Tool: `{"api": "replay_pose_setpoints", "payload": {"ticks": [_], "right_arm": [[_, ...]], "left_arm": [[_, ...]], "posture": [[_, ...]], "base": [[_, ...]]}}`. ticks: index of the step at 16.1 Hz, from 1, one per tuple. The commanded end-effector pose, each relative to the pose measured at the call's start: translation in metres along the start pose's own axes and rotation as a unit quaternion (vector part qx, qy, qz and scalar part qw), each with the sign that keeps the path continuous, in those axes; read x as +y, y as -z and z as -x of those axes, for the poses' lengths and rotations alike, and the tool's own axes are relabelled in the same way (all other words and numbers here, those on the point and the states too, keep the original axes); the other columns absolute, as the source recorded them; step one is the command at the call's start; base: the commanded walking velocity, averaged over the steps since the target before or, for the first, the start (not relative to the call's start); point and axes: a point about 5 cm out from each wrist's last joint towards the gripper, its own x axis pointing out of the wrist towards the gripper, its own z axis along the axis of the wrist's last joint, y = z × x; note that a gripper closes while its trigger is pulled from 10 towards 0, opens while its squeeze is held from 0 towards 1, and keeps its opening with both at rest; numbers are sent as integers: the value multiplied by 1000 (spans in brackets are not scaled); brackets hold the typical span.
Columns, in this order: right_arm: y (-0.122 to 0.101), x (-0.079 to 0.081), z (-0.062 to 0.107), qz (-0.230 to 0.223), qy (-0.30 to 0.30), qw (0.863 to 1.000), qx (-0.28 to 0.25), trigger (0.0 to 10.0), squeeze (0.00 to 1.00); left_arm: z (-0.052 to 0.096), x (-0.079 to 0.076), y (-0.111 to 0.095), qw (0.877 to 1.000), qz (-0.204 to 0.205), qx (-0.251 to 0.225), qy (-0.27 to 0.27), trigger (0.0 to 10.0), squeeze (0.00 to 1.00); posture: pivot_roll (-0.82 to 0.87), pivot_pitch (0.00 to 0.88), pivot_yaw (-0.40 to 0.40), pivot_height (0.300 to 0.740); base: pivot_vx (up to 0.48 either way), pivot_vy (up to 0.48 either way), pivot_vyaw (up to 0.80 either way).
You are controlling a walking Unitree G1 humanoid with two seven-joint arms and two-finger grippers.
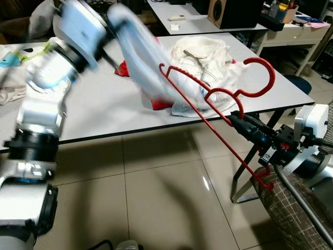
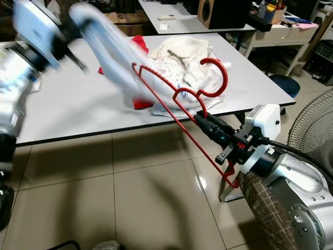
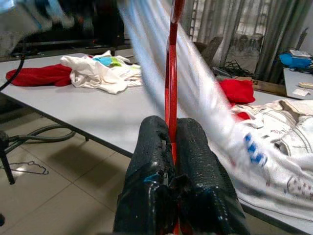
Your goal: Hang hanger
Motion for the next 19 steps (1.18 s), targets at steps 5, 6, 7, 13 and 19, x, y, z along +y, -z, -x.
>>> {"api": "replay_pose_setpoints", "payload": {"ticks": [5, 6, 7, 13, 19], "right_arm": [[10, 5, -4, -18, 7, 1000, 24, 10000, 0], [12, 7, -4, -20, 4, 999, 28, 10000, 0], [15, 9, -4, -25, -4, 999, 34, 10000, 0], [17, 2, 1, -16, 14, 999, 50, 10000, 0], [26, 5, -15, -25, -19, 998, 62, 10000, 0]], "left_arm": [[-1, -17, 11, 1000, -5, 7, 28, 0, 0], [-2, -18, 11, 1000, -6, 5, 30, 0, 0], [-3, -20, 11, 999, -8, 5, 33, 0, 0], [-5, -27, 3, 998, 0, -21, 62, 0, 0], [-14, -38, -15, 994, 9, -72, 77, 0, 0]], "posture": [[-4, 0, -34, 740], [-4, 0, -35, 740], [-4, 0, -42, 740], [-11, 0, -37, 740], [5, 0, -57, 740]], "base": [[0, 0, 0], [0, 0, 0], [0, 0, 0], [0, 0, 0], [0, 0, 0]]}}
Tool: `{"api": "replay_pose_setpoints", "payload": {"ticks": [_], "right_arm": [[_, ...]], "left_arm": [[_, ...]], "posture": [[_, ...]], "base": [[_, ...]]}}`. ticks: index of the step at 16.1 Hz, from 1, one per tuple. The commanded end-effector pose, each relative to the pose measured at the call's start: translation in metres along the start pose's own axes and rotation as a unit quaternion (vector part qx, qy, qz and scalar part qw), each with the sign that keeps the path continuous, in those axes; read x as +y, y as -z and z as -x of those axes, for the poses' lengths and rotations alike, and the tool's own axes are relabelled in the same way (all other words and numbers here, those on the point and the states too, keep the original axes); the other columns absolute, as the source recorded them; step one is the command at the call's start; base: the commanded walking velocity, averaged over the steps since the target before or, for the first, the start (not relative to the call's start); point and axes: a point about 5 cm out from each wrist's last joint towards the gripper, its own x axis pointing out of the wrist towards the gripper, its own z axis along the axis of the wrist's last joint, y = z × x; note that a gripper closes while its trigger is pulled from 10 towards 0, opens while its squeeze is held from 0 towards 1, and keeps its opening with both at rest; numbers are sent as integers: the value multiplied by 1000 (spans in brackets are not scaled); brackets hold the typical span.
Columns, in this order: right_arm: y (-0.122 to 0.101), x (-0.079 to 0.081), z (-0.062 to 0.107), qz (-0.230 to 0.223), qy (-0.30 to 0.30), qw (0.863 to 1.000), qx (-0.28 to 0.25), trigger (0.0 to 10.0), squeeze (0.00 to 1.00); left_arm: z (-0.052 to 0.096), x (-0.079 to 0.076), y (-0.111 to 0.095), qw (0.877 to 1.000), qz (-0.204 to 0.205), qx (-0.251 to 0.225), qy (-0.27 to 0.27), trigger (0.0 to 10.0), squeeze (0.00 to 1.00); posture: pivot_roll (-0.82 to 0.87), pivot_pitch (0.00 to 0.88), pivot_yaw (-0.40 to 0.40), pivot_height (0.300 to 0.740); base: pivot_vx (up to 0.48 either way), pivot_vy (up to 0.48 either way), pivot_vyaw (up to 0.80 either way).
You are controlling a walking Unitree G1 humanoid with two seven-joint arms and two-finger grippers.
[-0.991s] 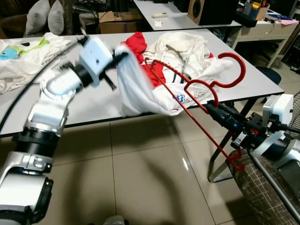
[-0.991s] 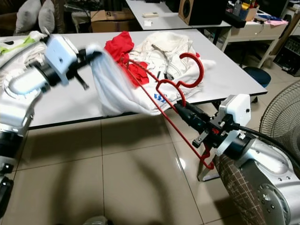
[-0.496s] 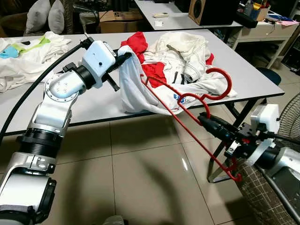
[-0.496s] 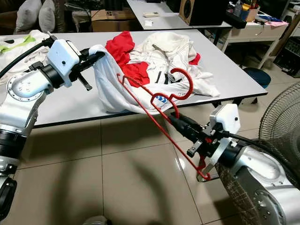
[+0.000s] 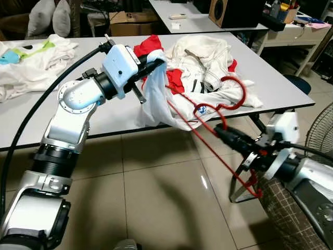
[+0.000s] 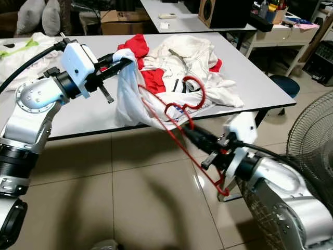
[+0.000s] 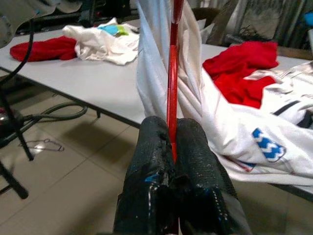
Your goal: Hang hanger
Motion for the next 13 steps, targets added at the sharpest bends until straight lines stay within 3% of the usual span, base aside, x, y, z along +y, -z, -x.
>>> {"api": "replay_pose_setpoints", "payload": {"ticks": [1, 3, 6, 10, 13], "right_arm": [[1, -4, -2, 6, 7, 1000, 12, 10000, 0], [13, -22, -2, 3, 86, 995, 54, 10000, 0], [23, -43, 2, -20, 189, 980, 66, 10000, 0], [-2, -53, -1, -65, 226, 970, -54, 10000, 0], [-6, -58, -2, -113, 231, 962, -92, 10000, 0]], "left_arm": [[-3, 3, -11, 1000, -3, -25, 6, 0, 0], [3, -3, -14, 998, 1, -35, 46, 0, 0], [5, 3, -19, 999, -2, -50, 20, 0, 0], [7, 9, -10, 1000, -25, -12, 1, 0, 0], [6, 10, -10, 999, -31, -14, -5, 0, 0]], "posture": [[6, 0, -58, 740], [6, 0, -61, 740], [5, 0, -62, 740], [1, 0, -61, 740], [-3, 0, -60, 740]], "base": [[0, 0, 0], [0, 0, 0], [0, 0, 0], [0, 0, 0], [0, 0, 0]]}}
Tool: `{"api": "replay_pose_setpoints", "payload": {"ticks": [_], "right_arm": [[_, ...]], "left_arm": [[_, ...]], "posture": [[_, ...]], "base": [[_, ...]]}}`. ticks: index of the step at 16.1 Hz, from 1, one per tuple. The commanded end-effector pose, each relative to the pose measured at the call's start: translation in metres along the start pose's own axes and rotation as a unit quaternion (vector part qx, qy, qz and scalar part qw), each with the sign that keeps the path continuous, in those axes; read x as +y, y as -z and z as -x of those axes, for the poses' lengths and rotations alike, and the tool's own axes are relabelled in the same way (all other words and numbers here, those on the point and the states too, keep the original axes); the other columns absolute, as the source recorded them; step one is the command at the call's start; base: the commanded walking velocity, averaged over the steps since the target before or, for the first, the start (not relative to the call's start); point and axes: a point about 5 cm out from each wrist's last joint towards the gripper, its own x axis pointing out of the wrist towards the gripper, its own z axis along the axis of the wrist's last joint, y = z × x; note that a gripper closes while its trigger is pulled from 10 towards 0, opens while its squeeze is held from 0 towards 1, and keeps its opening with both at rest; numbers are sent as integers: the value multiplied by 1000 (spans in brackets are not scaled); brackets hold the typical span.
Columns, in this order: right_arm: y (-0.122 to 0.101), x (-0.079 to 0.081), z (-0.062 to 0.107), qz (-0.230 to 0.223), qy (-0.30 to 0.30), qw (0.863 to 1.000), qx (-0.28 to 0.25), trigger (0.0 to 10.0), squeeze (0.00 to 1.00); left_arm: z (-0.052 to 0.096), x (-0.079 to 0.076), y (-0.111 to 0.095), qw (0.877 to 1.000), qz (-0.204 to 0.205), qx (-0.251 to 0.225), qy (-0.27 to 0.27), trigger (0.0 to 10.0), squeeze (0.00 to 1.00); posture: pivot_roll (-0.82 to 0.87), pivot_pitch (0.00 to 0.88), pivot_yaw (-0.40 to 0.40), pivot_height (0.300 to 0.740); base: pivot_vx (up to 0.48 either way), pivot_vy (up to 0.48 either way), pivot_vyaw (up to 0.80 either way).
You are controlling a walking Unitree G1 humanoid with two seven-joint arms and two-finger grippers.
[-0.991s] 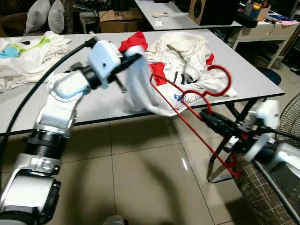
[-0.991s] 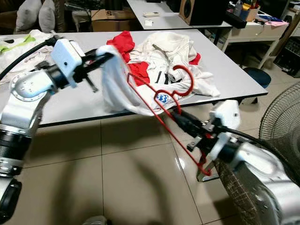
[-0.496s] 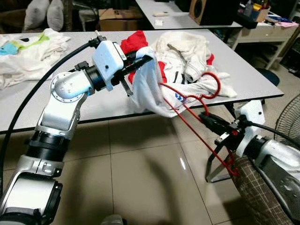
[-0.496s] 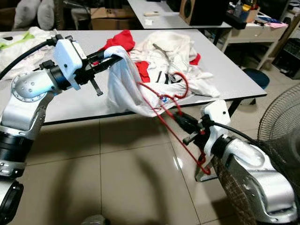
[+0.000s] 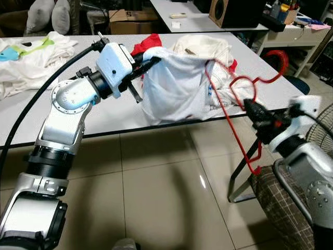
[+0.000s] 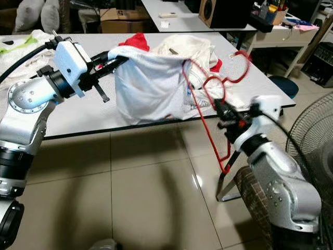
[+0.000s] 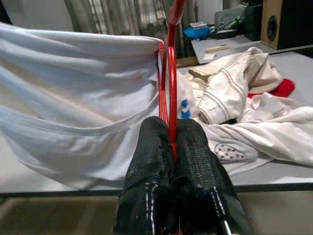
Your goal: Hang hanger
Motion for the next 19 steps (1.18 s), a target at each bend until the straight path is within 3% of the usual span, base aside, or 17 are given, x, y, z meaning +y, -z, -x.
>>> {"api": "replay_pose_setpoints", "payload": {"ticks": [1, 2, 3, 4, 5, 6, 7, 8, 10, 11, 12, 13, 16, 18, 19], "right_arm": [[-3, -2, 1, -18, -4, 1000, -7, 10000, 0], [5, 7, 4, -22, -44, 999, 17, 10000, 0], [21, 13, 11, -13, -76, 994, 81, 10000, 0], [21, 13, 11, -13, -76, 994, 81, 10000, 0], [44, 17, 23, 55, -105, 978, 174, 10000, 0], [53, 23, 31, 83, -142, 964, 207, 10000, 0], [47, 29, 34, 81, -168, 964, 190, 10000, 0], [29, 38, 38, 80, -215, 961, 152, 10000, 0], [16, 41, 42, 84, -237, 959, 132, 10000, 0], [-1, 37, 47, 109, -252, 954, 122, 10000, 0], [-6, 35, 50, 123, -260, 950, 122, 10000, 0], [-13, 32, 51, 145, -270, 943, 127, 10000, 0], [-18, 29, 49, 167, -282, 935, 139, 10000, 0], [-12, 33, 46, 173, -309, 922, 159, 10000, 0], [-11, 34, 45, 175, -312, 920, 162, 10000, 0]], "left_arm": [[-3, 3, -3, 1000, -19, 1, -4, 0, 0], [-2, 2, 2, 999, -33, 20, -6, 0, 0], [-1, 6, 5, 998, -42, 30, -31, 0, 0], [-1, 6, 5, 998, -42, 30, -31, 0, 0], [-2, 13, 4, 996, -56, 32, -66, 1569, 0], [-3, 16, 3, 994, -72, 36, -70, 2314, 0], [-3, 15, 5, 994, -78, 45, -57, 2275, 0], [-1, 11, 11, 992, -105, 74, -20, 0, 0], [2, 7, 19, 986, -126, 107, 14, 0, 0], [14, -7, 36, 973, -116, 172, 104, 0, 0], [21, -13, 44, 963, -100, 206, 141, 0, 0], [34, -19, 55, 945, -88, 257, 183, 0, 0], [41, -14, 64, 933, -115, 298, 164, 0, 0], [53, -19, 73, 909, -103, 358, 186, 0, 0], [55, -20, 74, 905, -102, 367, 187, 0, 0]], "posture": [[-5, 0, -60, 740], [-5, 0, -60, 740], [-6, 0, -61, 740], [-6, 0, -61, 740], [-4, 0, -60, 740], [-3, 0, -60, 740], [-3, 0, -53, 740], [-5, 0, -46, 740], [-11, 0, -38, 740], [-13, 0, -34, 740], [-14, 0, -34, 740], [-14, 0, -35, 740], [-12, 0, -45, 740], [1, 0, -58, 740], [1, 0, -58, 740]], "base": [[0, 0, 0], [0, 0, 0], [0, 0, 0], [0, 0, 0], [0, 0, 0], [0, 0, 0], [0, 0, 0], [0, 0, 0], [0, 0, 0], [0, 0, 0], [0, 0, 0], [0, 0, 0], [0, 0, 0], [0, 0, 0], [0, 0, 0]]}}
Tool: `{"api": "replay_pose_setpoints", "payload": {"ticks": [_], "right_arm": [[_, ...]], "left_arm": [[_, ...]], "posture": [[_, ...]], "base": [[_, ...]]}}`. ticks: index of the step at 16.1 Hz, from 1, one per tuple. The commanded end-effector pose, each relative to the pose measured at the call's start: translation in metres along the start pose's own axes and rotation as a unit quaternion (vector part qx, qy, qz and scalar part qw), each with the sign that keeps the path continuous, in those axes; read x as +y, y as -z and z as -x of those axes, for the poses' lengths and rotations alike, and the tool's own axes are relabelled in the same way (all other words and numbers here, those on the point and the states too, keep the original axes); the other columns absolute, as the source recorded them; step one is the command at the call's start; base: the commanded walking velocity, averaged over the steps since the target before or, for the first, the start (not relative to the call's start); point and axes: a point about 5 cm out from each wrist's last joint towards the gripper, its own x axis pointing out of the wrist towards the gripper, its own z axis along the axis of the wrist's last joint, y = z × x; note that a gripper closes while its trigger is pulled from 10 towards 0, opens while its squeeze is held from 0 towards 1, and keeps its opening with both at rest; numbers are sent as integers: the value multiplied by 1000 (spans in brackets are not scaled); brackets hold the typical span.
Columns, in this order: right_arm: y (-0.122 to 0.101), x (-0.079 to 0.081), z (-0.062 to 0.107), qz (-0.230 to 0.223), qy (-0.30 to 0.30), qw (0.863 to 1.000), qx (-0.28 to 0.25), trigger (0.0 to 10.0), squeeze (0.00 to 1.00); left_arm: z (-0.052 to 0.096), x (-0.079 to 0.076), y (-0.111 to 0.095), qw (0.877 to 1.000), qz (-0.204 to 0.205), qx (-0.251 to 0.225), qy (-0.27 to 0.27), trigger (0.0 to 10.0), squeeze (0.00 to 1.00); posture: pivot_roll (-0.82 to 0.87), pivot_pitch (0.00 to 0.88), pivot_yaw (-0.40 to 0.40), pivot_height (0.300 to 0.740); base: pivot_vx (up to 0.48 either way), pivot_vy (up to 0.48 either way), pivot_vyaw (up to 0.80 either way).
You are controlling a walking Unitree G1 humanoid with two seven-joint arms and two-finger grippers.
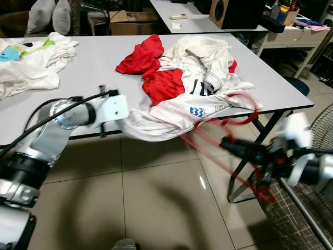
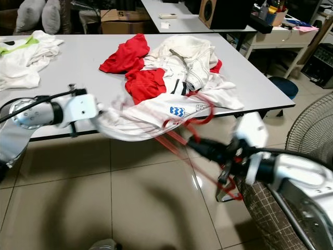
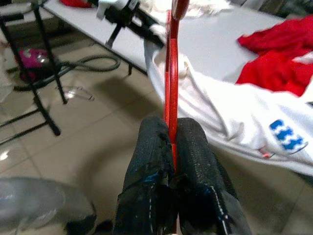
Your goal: Hang hanger
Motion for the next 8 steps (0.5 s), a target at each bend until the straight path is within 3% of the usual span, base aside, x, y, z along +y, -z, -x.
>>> {"api": "replay_pose_setpoints", "payload": {"ticks": [1, 3, 6, 8], "right_arm": [[-1, -4, -1, 23, 3, 1000, 16, 10000, 0], [6, -10, -6, 34, 11, 998, 49, 10000, 0], [15, -28, -18, 46, 85, 992, 78, 10000, 0], [9, -29, -31, 67, 79, 993, 57, 10000, 0]], "left_arm": [[2, 1, 2, 1000, -2, 27, -7, 0, 0], [4, 5, 5, 998, 1, 40, -46, 0, 0], [6, 13, 1, 992, 0, 49, -120, 0, 0], [6, -1, 19, 989, 23, 111, -92, 0, 0]], "posture": [[6, 0, -62, 740], [14, 0, -67, 740], [21, 0, -67, 740], [30, 0, -68, 740]], "base": [[0, 0, 0], [0, 0, 0], [0, 0, 0], [0, 0, 0]]}}
